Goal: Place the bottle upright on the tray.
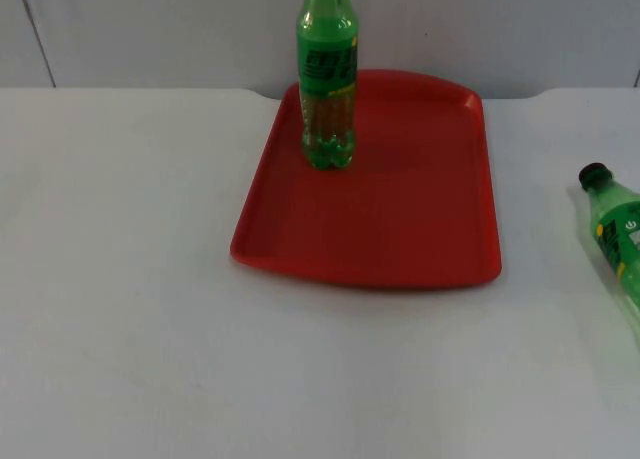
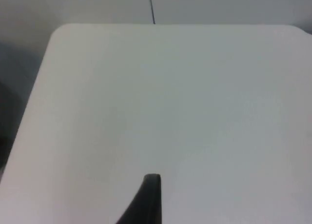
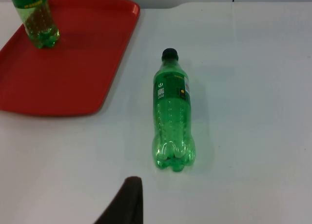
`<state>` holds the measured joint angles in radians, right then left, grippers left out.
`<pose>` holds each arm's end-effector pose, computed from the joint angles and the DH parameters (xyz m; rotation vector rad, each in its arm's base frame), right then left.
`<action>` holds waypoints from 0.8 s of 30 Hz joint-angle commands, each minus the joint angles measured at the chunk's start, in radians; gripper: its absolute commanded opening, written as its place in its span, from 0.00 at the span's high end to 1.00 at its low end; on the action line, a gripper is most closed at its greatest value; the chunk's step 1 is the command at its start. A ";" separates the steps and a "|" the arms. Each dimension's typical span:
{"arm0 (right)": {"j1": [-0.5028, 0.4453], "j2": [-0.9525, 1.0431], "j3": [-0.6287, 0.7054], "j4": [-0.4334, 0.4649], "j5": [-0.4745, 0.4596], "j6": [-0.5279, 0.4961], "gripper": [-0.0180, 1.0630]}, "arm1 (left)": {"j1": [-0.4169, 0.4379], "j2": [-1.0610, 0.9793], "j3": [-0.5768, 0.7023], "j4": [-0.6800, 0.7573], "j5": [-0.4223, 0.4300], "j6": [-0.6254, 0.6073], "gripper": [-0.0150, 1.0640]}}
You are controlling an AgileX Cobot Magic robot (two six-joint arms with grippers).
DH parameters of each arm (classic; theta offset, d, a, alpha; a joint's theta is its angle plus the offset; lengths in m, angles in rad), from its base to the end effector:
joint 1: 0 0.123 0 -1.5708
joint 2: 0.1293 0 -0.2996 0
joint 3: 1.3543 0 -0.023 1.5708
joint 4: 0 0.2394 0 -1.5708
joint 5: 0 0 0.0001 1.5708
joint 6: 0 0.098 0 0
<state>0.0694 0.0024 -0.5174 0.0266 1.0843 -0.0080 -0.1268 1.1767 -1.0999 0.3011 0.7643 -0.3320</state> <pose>-0.0261 0.0005 0.2714 -0.0813 2.0517 0.0700 0.2328 -0.0094 0.3735 -0.0882 2.2837 0.1140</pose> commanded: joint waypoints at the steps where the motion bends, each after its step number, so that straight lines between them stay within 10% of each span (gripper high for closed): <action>1: -0.007 -0.002 0.001 0.002 -0.009 -0.004 0.04 | -0.008 -0.040 0.044 -0.027 -0.019 -0.001 0.15; 13: -0.007 -0.002 0.001 0.002 -0.009 -0.004 0.04 | -0.008 -0.322 0.336 -0.259 -0.092 0.326 0.15; 24: -0.007 -0.002 0.001 0.002 -0.009 -0.004 0.04 | -0.008 -0.598 0.351 -0.301 -0.017 0.324 0.15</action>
<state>0.0694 0.0024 -0.5174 0.0266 1.0843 -0.0080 -0.1268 0.6121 -0.7509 0.0191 0.7300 -0.0122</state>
